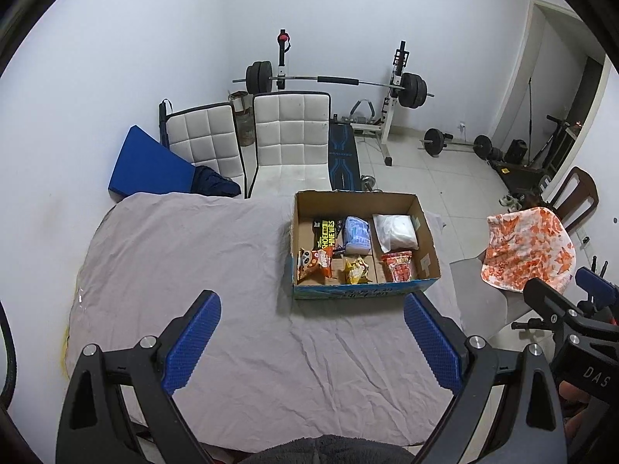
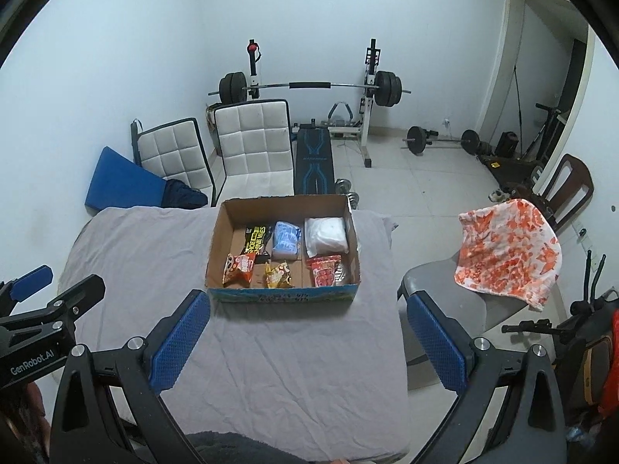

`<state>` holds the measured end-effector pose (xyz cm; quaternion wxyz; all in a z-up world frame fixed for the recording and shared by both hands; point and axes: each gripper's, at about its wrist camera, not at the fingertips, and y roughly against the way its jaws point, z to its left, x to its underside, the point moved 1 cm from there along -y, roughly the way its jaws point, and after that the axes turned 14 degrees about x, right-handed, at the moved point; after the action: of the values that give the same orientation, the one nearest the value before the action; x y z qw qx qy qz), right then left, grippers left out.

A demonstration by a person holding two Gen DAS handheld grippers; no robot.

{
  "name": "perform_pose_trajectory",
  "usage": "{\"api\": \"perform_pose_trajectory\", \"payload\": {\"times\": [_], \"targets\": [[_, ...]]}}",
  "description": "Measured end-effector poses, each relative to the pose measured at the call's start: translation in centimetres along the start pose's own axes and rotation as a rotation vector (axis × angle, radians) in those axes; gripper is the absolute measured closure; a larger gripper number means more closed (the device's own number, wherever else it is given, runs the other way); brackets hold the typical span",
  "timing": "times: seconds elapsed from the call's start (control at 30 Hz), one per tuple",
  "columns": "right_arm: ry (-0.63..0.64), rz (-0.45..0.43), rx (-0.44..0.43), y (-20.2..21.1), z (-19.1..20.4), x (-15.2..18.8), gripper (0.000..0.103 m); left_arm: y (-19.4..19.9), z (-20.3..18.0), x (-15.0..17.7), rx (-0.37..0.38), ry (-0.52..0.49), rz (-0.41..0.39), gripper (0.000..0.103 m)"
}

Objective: Organize soft objects

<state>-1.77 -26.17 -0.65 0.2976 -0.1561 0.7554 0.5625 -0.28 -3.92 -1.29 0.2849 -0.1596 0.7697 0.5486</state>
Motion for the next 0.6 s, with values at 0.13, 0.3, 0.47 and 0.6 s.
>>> {"api": "perform_pose_trajectory", "payload": {"times": [0.13, 0.3, 0.47, 0.6], "targets": [[0.003, -0.004, 0.005, 0.30, 0.02, -0.18, 0.000, 0.21, 0.01, 0.12, 0.005, -0.001, 0.000, 0.006], [0.005, -0.008, 0.010, 0.53, 0.12, -0.29, 0.000, 0.78, 0.09, 0.23, 0.008, 0.002, -0.005, 0.006], [0.007, -0.011, 0.017, 0.59, 0.08, -0.69, 0.000, 1.03, 0.15, 0.32, 0.011, 0.003, -0.007, 0.006], [0.008, -0.008, 0.018, 0.59, -0.04, -0.76, 0.000, 1.01, -0.13, 0.27, 0.013, 0.000, -0.001, 0.006]]}}
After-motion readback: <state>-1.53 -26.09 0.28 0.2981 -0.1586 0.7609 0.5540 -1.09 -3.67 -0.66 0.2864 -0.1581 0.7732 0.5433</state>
